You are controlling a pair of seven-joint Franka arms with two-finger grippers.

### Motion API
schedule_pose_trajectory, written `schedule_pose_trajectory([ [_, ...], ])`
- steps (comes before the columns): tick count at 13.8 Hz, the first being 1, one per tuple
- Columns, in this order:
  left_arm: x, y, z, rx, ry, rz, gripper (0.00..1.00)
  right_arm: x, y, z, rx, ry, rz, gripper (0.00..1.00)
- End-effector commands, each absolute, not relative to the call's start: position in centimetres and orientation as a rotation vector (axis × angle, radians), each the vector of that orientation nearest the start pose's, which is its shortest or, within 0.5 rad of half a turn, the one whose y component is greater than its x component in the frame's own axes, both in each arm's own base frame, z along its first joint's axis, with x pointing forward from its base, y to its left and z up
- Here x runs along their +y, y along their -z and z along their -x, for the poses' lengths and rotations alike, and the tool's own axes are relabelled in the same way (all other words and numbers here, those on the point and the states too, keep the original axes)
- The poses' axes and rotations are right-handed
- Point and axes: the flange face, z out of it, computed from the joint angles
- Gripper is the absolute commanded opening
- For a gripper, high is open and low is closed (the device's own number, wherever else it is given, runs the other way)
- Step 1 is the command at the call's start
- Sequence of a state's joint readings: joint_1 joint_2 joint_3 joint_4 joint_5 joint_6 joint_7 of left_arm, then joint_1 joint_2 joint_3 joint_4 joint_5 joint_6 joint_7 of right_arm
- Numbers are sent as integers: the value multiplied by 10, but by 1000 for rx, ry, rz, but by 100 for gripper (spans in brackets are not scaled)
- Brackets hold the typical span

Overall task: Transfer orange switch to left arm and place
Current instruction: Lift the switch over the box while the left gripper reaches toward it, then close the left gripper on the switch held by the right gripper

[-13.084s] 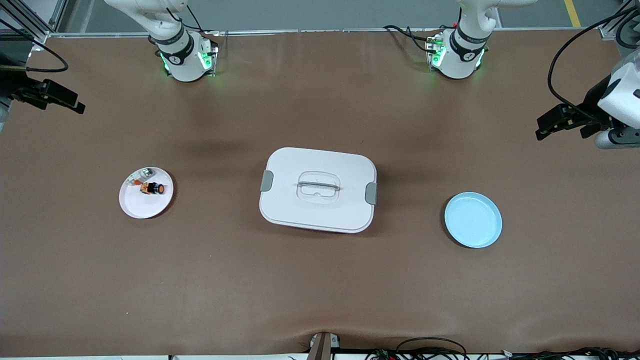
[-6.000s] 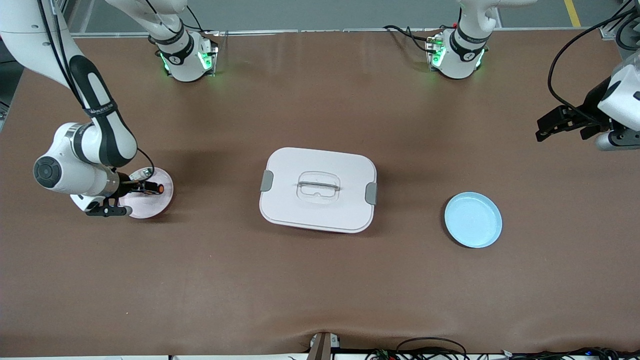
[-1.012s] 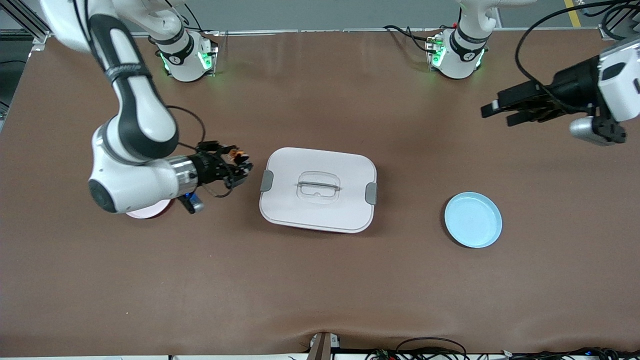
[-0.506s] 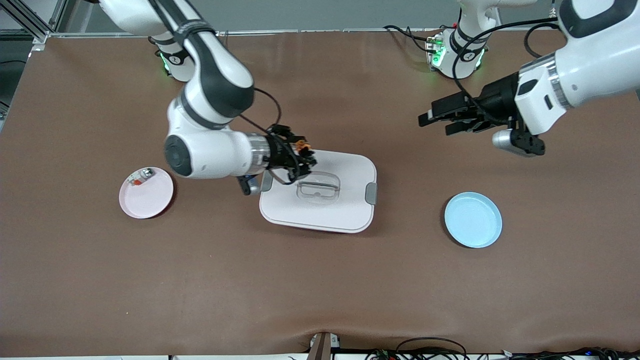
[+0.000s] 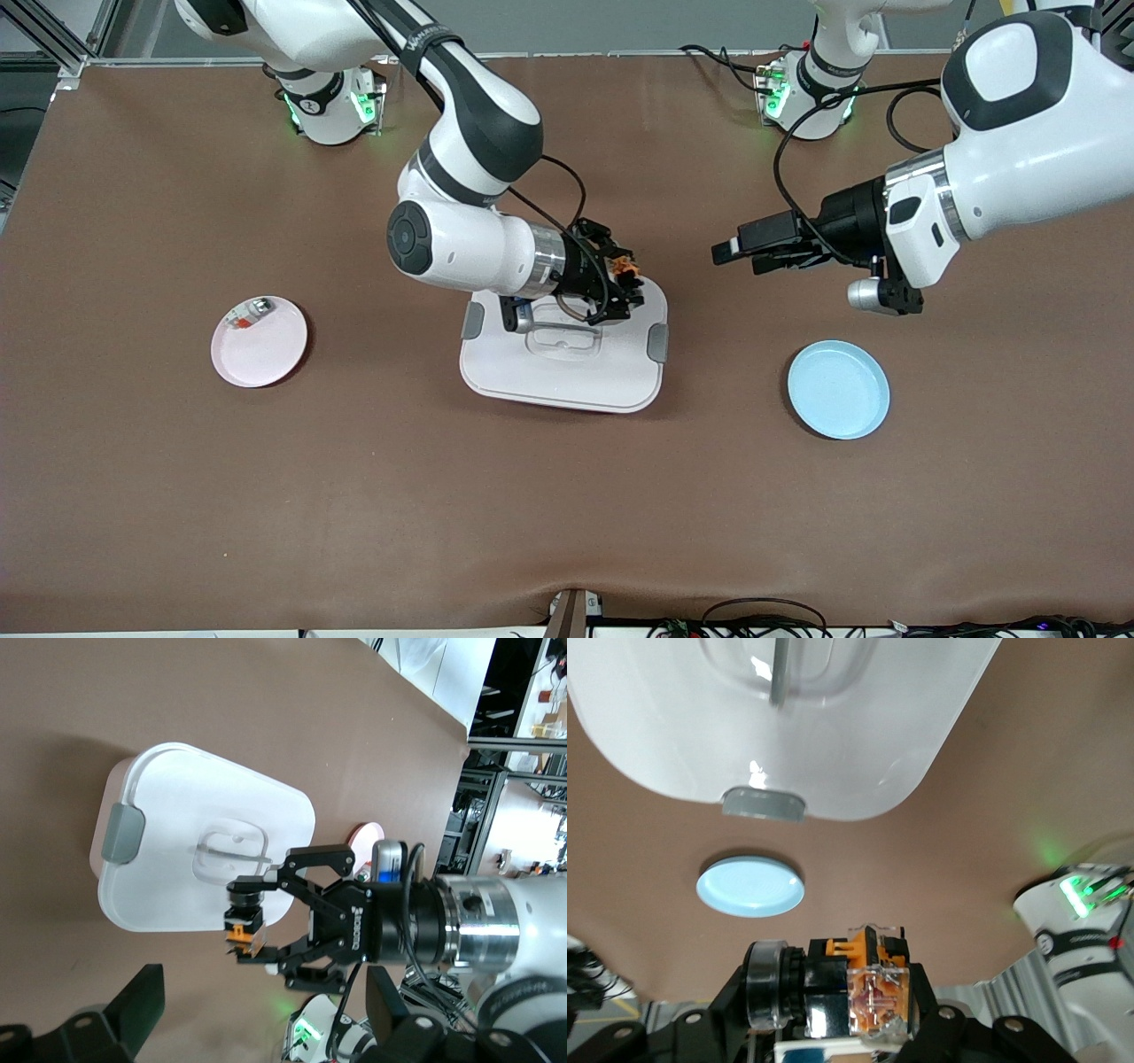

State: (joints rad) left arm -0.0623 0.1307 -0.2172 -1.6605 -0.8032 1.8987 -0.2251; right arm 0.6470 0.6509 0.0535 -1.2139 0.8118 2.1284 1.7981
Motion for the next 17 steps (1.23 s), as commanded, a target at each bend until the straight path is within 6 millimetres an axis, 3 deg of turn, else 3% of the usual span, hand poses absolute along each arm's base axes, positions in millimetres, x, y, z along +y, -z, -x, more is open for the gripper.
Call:
schedule_pose_trajectory([
  [1, -212, -556, -585, 217, 109, -2309, 100, 528, -439, -578, 1745, -892, 1748, 0],
  [5, -208, -520, -585, 176, 42, -2335, 100, 544, -440, -586, 1844, -918, 1597, 0],
  [10, -235, -474, -592, 156, 21, -2357, 100, 555, -455, -580, 1830, -927, 1532, 0],
  [13, -254, -464, -592, 147, 0, -2362, 100, 559, -459, -578, 1832, -921, 1494, 0],
  [17, -253, -460, -591, 140, 13, -2371, 100, 569, -465, -571, 1823, -916, 1475, 0],
])
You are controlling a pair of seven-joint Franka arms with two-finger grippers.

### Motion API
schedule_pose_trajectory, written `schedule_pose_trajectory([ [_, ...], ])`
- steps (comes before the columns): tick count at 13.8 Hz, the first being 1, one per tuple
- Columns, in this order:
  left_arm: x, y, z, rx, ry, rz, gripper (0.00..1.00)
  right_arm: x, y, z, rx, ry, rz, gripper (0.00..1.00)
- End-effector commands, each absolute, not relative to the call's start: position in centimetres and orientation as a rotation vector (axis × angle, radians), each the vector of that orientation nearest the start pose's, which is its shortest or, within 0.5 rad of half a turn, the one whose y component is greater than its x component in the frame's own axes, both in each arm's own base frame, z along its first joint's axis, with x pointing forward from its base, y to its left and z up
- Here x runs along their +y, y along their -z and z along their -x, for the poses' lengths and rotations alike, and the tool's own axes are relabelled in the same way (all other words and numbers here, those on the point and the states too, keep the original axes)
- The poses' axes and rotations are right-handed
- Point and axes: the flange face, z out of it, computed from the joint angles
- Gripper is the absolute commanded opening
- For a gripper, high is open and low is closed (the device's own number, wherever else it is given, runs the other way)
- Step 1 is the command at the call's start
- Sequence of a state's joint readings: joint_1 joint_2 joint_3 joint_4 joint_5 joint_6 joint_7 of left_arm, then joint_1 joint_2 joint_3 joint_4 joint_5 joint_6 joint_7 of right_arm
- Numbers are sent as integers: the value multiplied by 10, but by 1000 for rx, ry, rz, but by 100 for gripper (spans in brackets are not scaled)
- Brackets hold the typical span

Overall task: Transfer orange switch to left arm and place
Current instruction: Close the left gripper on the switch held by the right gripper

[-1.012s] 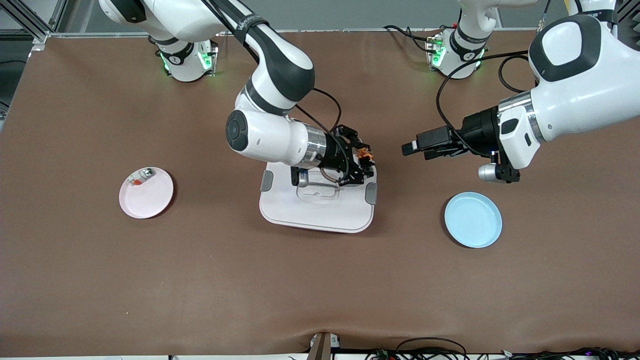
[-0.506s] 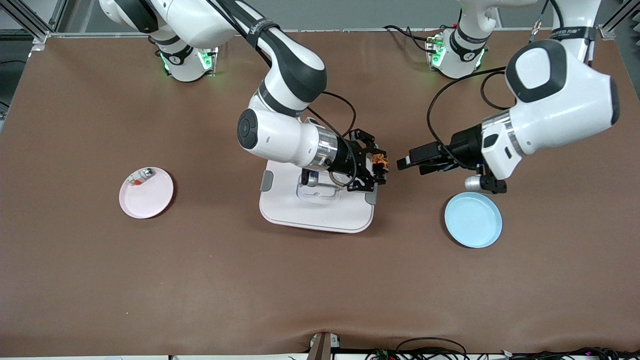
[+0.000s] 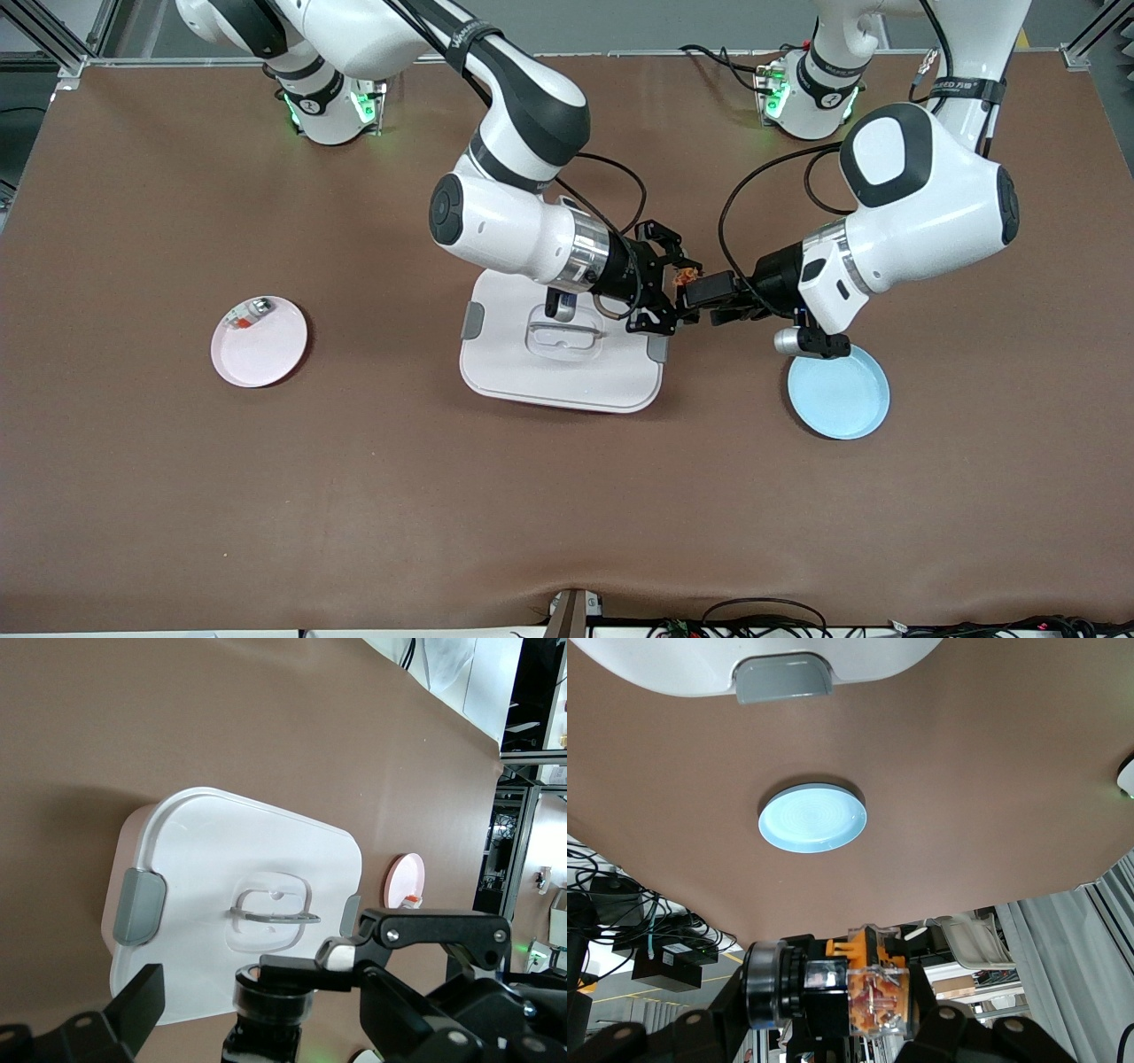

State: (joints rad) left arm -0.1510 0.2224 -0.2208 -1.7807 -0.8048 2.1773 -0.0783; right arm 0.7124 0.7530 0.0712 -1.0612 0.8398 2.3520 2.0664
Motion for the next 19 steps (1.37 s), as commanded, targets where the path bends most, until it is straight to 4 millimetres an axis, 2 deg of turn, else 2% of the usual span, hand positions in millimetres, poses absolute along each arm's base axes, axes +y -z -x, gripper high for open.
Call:
schedule_pose_trajectory([
  [1, -252, -460, -590, 134, 13, -2376, 100, 569, -466, -571, 1820, -914, 1472, 0],
  [5, -231, -462, -581, 49, 45, -2383, 100, 580, -472, -561, 1799, -895, 1439, 0],
  [8, -210, -466, -581, -3, 74, -2374, 100, 581, -464, -563, 1809, -890, 1432, 0],
  [10, -201, -473, -580, -10, 83, -2369, 100, 574, -462, -572, 1815, -883, 1416, 0],
  [14, -205, -471, -579, -23, 90, -2369, 100, 573, -456, -578, 1819, -881, 1407, 0],
  [15, -208, -471, -578, -32, 91, -2370, 100, 574, -448, -579, 1829, -882, 1409, 0],
  [19, -213, -467, -579, -69, 87, -2371, 100, 577, -447, -584, 1839, -895, 1374, 0],
])
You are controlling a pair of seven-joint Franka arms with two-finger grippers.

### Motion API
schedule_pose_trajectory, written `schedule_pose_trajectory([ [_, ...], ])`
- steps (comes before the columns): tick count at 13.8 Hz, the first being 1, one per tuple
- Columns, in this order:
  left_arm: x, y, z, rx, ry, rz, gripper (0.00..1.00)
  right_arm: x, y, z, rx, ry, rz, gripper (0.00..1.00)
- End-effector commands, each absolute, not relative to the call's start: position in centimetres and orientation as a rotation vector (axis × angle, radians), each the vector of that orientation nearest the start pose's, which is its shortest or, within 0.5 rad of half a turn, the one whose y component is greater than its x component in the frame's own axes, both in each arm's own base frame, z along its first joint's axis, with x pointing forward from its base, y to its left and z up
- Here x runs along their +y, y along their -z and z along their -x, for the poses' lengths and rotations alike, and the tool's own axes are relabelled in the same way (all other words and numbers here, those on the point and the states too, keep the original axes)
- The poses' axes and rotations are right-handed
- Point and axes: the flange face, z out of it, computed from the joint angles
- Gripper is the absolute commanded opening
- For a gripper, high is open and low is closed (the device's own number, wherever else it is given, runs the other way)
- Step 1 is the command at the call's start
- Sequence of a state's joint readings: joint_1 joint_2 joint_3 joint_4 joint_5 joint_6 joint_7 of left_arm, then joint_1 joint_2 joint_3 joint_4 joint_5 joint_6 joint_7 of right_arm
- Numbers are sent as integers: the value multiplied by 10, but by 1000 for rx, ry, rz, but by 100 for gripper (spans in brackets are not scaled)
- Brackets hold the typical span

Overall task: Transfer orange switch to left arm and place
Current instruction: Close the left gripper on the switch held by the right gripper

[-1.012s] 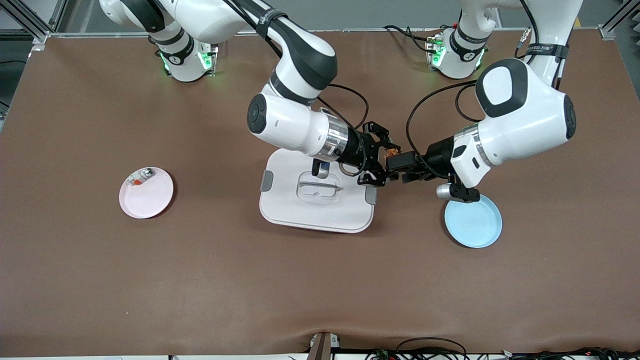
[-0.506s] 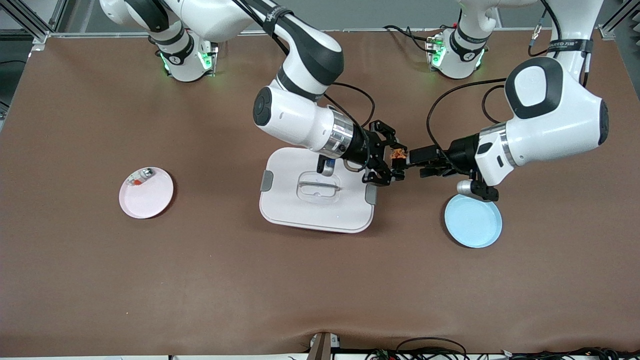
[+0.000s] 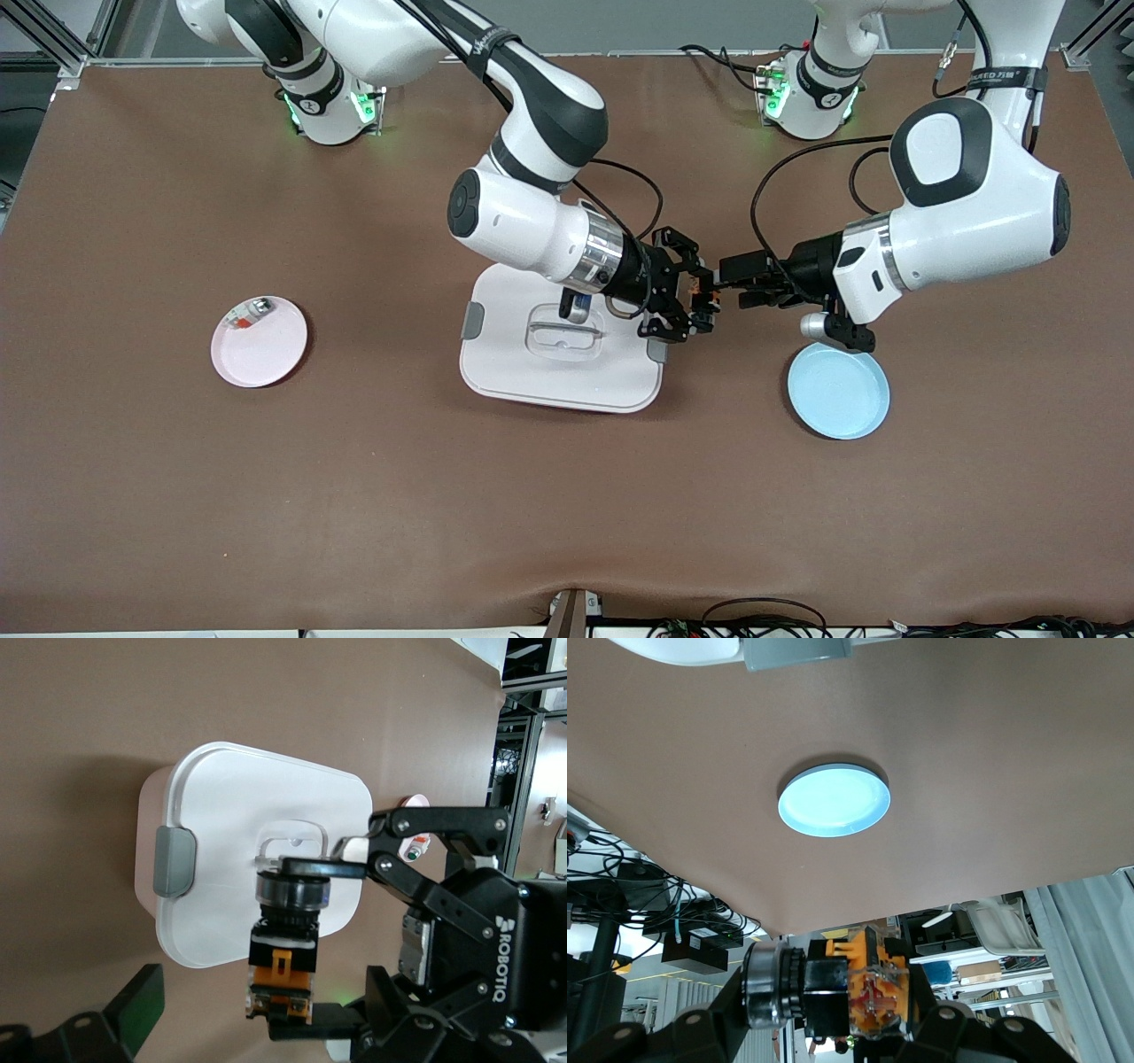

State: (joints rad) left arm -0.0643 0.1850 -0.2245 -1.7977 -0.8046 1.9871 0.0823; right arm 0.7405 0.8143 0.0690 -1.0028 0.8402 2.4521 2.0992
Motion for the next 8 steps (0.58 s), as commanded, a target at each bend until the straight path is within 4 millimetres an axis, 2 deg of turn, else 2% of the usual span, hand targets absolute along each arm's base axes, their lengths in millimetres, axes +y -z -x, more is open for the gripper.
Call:
schedule_pose_trajectory([
  [1, -213, -464, -580, -69, 87, -2371, 100, 576, -449, -585, 1837, -892, 1368, 0],
  [4, -213, -456, -582, -91, 86, -2370, 100, 578, -448, -584, 1844, -900, 1363, 0],
  [8, -213, -458, -584, -91, 81, -2369, 100, 578, -455, -585, 1842, -905, 1343, 0],
])
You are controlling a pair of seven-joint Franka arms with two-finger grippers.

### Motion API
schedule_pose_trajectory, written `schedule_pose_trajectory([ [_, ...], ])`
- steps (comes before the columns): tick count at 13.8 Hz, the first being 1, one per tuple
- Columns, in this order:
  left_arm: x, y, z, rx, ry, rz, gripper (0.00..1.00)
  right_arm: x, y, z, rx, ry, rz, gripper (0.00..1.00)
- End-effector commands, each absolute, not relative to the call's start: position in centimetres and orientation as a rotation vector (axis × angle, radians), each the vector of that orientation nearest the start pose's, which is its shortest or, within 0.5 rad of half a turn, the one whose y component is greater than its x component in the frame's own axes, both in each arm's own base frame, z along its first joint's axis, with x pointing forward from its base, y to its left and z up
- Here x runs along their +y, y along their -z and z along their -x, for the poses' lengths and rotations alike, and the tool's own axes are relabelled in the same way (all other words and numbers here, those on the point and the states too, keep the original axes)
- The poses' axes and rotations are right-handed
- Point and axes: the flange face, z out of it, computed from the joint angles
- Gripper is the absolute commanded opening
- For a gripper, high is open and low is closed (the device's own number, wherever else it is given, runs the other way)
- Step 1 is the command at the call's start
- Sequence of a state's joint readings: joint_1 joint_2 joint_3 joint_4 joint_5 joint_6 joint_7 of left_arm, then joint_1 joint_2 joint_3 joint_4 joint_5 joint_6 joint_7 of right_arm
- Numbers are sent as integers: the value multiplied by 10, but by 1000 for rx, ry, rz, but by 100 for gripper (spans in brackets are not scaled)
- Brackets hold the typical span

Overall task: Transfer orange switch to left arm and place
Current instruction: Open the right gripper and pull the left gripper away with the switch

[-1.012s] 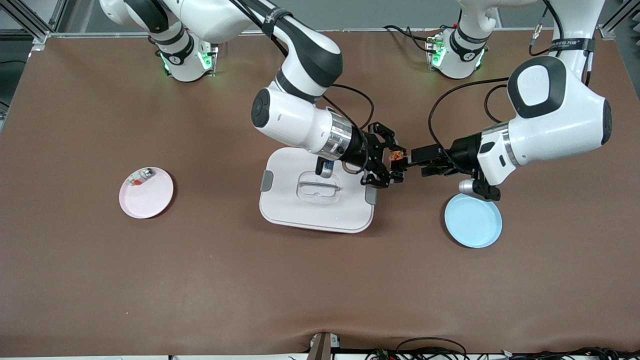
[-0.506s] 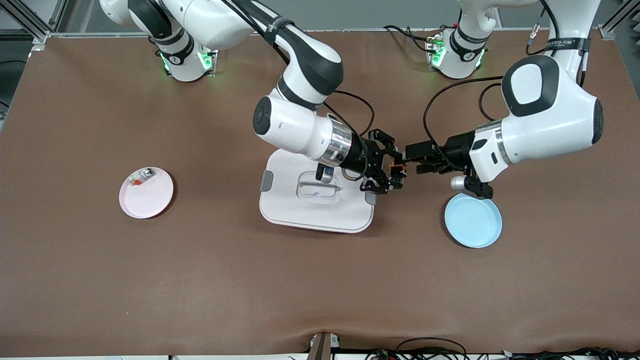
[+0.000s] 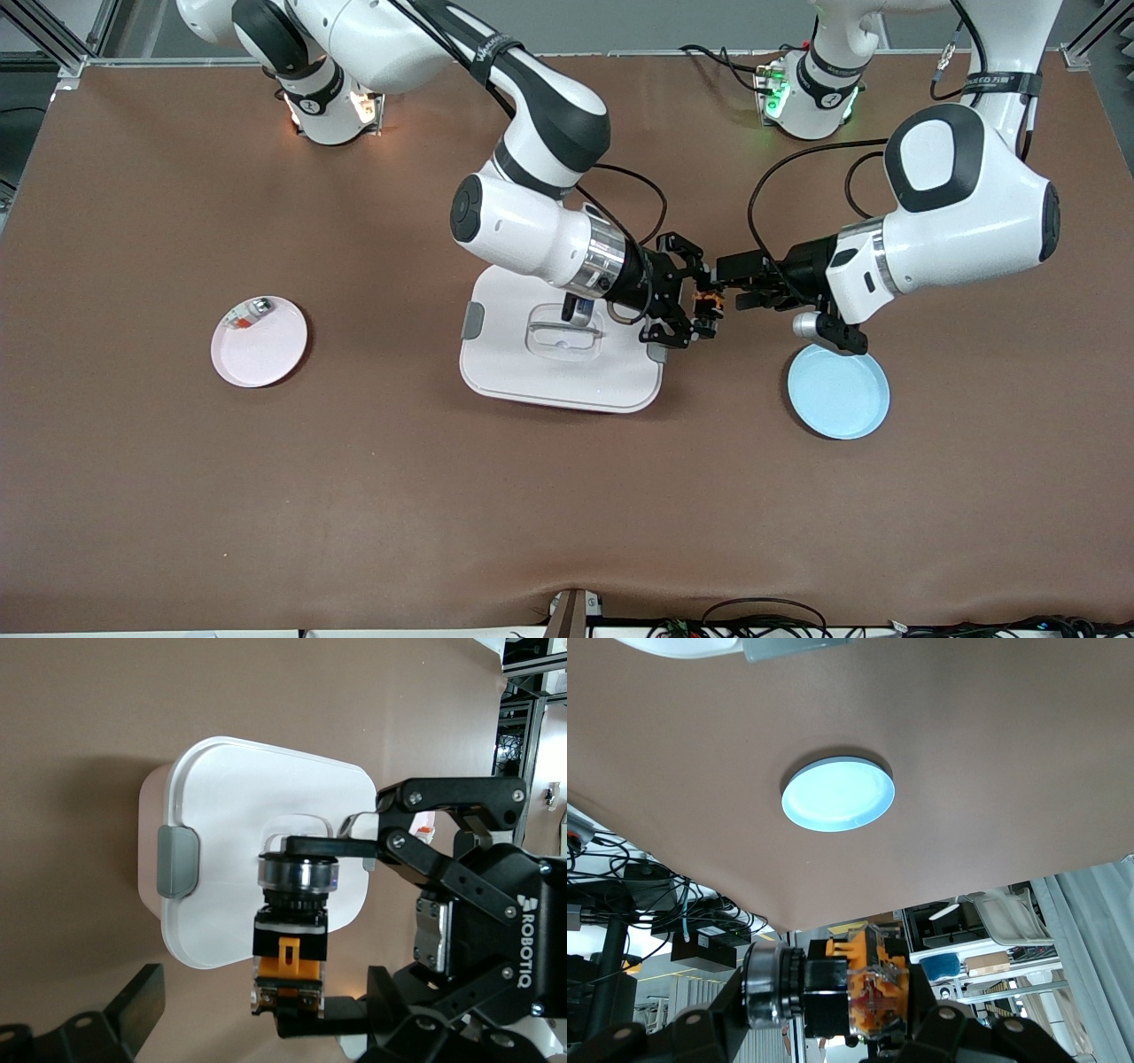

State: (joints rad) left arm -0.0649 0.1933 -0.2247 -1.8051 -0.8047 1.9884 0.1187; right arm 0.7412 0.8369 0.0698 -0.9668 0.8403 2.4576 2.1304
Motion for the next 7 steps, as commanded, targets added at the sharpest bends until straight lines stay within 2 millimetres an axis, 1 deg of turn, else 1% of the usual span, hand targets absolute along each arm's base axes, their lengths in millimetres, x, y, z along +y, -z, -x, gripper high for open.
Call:
schedule_pose_trajectory([
  [1, -213, -458, -584, -90, 79, -2370, 100, 578, -456, -585, 1856, -910, 1316, 0],
  [3, -215, -455, -586, -92, 84, -2368, 100, 579, -461, -584, 1856, -910, 1288, 0],
  [4, -219, -453, -586, -98, 89, -2367, 82, 580, -461, -583, 1854, -910, 1290, 0],
  [5, -220, -454, -587, -101, 86, -2366, 59, 580, -461, -583, 1854, -910, 1290, 0],
  [6, -220, -453, -587, -100, 88, -2366, 41, 580, -460, -583, 1858, -911, 1288, 0],
  [7, -221, -454, -587, -103, 87, -2365, 29, 580, -461, -583, 1857, -911, 1288, 0],
])
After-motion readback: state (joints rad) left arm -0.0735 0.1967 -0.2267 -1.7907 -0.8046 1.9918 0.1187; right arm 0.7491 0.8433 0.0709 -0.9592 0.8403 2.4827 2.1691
